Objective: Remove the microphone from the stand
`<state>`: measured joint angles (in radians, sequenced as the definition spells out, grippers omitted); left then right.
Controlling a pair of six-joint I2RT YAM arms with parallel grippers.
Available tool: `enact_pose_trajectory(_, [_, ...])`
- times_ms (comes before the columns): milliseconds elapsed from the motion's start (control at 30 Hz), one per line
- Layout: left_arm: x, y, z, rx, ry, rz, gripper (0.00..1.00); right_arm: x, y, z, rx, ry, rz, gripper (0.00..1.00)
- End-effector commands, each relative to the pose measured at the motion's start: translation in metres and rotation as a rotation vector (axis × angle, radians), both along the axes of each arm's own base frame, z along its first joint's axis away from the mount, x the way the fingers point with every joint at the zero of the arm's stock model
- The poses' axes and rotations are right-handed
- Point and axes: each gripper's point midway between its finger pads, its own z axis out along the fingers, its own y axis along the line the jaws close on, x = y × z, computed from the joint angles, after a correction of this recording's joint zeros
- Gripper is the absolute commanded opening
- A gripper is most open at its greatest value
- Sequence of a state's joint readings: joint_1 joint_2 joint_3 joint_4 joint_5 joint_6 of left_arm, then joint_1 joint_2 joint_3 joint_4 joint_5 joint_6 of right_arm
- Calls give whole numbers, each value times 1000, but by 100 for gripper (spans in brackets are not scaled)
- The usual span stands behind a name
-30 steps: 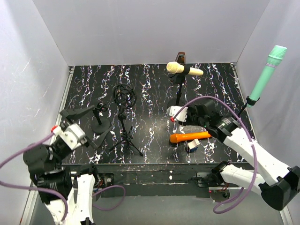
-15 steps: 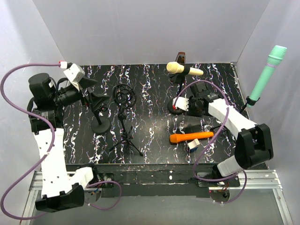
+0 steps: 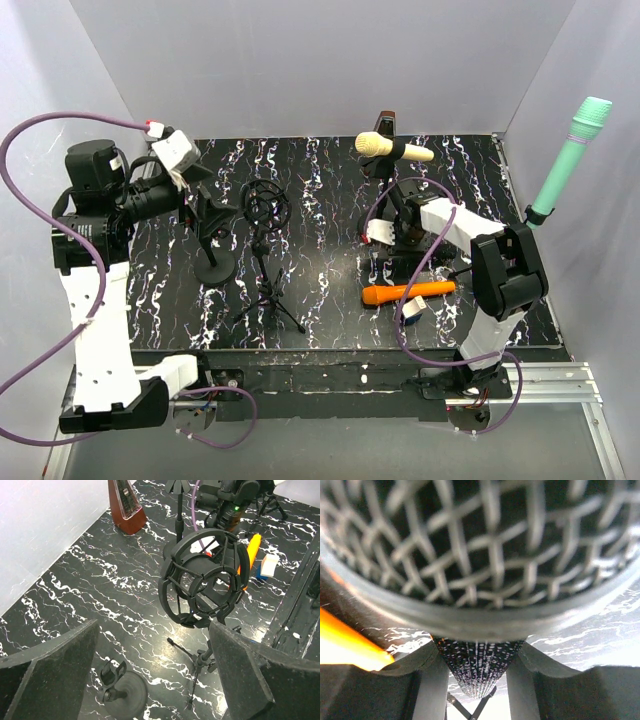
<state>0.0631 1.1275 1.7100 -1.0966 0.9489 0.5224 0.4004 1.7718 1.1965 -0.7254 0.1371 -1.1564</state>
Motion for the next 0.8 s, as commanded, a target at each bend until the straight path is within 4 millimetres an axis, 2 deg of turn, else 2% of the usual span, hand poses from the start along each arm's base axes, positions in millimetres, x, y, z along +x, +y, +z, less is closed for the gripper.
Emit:
enact_pose_trajectory(0, [-6, -1, 12, -55, 5, 46, 92, -24, -8, 17, -36, 67, 83, 30])
enact_pose_trajectory(133, [-13, -8, 13, -111, 38, 20, 92, -31, -8, 23, -28, 87, 84, 49])
enact_pose_trajectory(200, [-18, -10, 10, -127, 52, 15, 92, -33, -5, 24, -14, 98, 76, 62])
enact_pose_trajectory(267, [-25, -13, 6, -150, 66, 2, 92, -37, -3, 29, 9, 105, 61, 70])
enact_pose_trajectory(400, [-32, -13, -3, -140, 88, -1, 94, -44, 7, 40, 81, 102, 43, 73])
enact_pose_trajectory(567, [-33, -18, 1, -137, 124, -65, 96, -58, 15, 70, 183, 54, 32, 73])
enact_pose_trajectory(767, [-17, -34, -2, -257, 235, -205, 95, -81, 32, 108, 341, 3, 0, 73])
